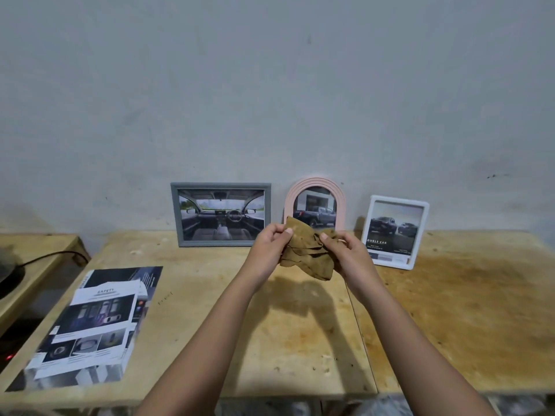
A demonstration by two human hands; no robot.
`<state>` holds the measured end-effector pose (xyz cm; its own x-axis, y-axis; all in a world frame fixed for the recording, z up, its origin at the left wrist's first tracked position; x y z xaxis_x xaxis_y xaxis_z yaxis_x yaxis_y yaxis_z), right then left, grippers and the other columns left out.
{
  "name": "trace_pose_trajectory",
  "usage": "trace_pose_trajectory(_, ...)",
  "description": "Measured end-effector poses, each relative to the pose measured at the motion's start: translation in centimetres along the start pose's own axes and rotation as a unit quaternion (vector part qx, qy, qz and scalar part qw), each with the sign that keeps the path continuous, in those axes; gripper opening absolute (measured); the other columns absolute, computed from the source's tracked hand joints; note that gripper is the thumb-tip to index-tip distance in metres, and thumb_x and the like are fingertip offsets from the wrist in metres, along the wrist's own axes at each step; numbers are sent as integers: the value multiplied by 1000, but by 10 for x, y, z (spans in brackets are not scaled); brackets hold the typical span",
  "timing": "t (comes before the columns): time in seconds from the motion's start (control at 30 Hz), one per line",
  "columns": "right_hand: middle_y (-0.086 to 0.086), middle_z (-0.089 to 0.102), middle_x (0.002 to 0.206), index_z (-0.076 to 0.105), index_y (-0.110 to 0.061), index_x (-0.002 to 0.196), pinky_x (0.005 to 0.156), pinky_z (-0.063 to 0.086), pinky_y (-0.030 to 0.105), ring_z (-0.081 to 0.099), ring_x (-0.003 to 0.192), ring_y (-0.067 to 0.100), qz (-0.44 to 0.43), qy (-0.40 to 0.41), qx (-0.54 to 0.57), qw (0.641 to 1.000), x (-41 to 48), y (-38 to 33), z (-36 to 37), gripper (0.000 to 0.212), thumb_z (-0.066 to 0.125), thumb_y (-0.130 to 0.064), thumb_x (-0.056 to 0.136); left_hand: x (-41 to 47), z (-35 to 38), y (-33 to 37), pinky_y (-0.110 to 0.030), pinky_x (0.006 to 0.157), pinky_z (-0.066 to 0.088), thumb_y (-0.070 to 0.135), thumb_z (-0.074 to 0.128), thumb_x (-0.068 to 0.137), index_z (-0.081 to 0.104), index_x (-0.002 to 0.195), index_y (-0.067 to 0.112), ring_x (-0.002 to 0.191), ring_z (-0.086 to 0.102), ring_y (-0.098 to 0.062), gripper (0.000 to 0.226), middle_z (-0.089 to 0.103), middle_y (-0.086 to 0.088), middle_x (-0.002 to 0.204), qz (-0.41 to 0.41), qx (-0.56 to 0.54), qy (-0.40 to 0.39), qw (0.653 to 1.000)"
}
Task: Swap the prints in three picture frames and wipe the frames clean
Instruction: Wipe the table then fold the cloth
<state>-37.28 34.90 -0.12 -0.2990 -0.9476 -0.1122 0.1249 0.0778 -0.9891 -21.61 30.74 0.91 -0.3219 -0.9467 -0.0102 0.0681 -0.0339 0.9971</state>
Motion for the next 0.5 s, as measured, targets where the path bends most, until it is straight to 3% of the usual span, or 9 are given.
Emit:
trace_pose_trajectory(0.1,13,69,91,61,-7,94,57,53,23,67,74,20,14,2,40,999,-4,-6,6,15,65,-19,86,1,-4,10,-22,62,53,17,50,96,55,92,12,66,65,-10,8,66,-1,77,13,-9,6,1000)
trace_pose_trajectory(0.17,13,68,88,60,-7,92,57,53,25,66,69,18,27,1,66,997,-7,-10,11,16,66,-21,86,-1,-10,15,-21,61,52,13,55,93,53,99,12,67,64,-10,6,67,1,78,-1,-37,-2,999)
trace_pose_trajectory(0.3,10,70,89,61,-8,91,69,53,33,66,74,21,30,15,41,999,-8,-19,16,25,71,-29,81,-10,-22,9,-21,69,52,0,71,78,33,132,24,89,65,-12,71,62,-2,115,-17,-8,-95,995)
trace_pose_trajectory(0.37,10,71,94,62,-9,97,76,55,38,68,82,23,15,21,-21,999,-7,-23,20,36,76,-34,75,-13,-22,1,-22,83,53,2,77,73,26,137,33,105,62,-13,87,57,-1,123,-16,27,-114,993)
trace_pose_trajectory(0.43,10,70,95,59,-12,101,81,56,41,69,87,25,1,18,-57,998,-7,-26,25,43,79,-35,71,-14,-18,-4,-27,96,47,20,80,72,34,138,30,113,57,-12,81,49,-4,130,5,96,-85,992)
trace_pose_trajectory(0.5,12,69,94,57,-13,102,81,55,42,68,87,26,-9,-3,-44,999,-7,-30,30,40,79,-27,72,-15,-14,-8,-25,101,41,33,73,79,44,135,25,115,51,-9,64,40,-3,135,15,147,-48,988)
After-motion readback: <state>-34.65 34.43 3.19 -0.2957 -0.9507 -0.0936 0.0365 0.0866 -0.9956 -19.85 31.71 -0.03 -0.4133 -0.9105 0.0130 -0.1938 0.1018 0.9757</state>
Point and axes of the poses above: each hand's wrist, its own x-axis towards the middle knuckle, its own z-axis out of the palm, y = z × x, the point moved 1 cm from there along x, towards the middle knuckle
